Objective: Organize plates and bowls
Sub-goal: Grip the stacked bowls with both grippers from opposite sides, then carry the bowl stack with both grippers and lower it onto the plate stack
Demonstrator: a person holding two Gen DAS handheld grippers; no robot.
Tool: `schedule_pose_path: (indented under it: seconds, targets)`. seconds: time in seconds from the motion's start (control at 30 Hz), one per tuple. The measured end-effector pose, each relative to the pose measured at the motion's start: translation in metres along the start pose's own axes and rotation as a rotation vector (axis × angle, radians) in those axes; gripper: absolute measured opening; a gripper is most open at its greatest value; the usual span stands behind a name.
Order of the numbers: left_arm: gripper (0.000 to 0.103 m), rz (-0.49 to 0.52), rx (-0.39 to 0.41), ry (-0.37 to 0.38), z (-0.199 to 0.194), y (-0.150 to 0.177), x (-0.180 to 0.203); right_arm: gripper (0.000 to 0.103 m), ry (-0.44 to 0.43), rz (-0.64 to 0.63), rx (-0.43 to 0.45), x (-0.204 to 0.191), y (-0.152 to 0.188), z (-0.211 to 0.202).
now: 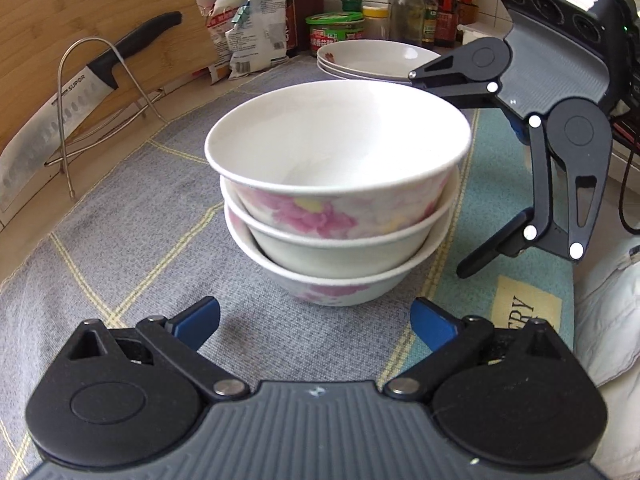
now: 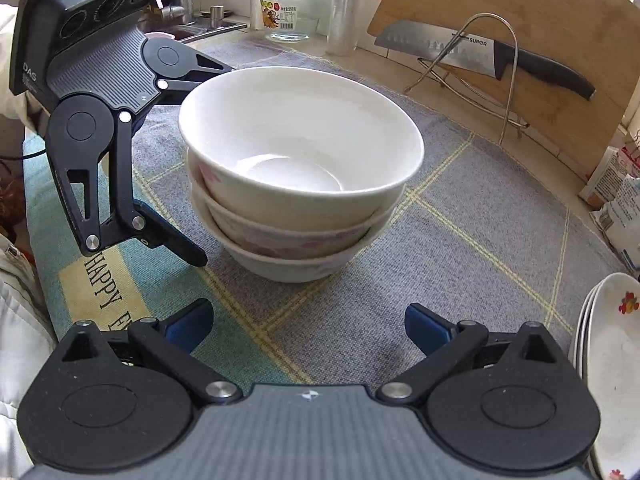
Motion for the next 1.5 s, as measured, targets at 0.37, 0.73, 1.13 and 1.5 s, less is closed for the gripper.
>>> schedule_pose_path:
  seconds: [0.37, 0.73, 1.13, 1.5]
  targets:
    - [0.082, 0.11, 0.006, 0.122, 0.009, -0.008, -0.013, 0.087, -0.076, -0.103, -0.022, 0.007, -0.02, 0.009]
    - [0.08, 0.142, 0.013, 0.179, 0.012, -0.014, -0.017, 0.078, -0.134, -0.145, -0.052, 0.008, -0.026, 0.012]
    - [0.078, 0.144, 0.011, 0.203, 0.014, -0.012, -0.02, 0.079, -0.141, -0.152, -0.063, 0.006, -0.03, 0.015]
    - [0.078, 0.148, 0.002, 0.201, 0.015, -0.012, -0.02, 0.08, -0.146, -0.151, -0.07, 0.007, -0.033, 0.018]
Point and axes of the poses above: each gripper's, at about its wrist camera, not at the fingertips, and z roughly the way its jaws point, x to its right, y to its underside, the point moved 1 cm from there along z, roughly the way its jaws point, and after that the axes turned 13 degrees about z, right-handed, at the moved point
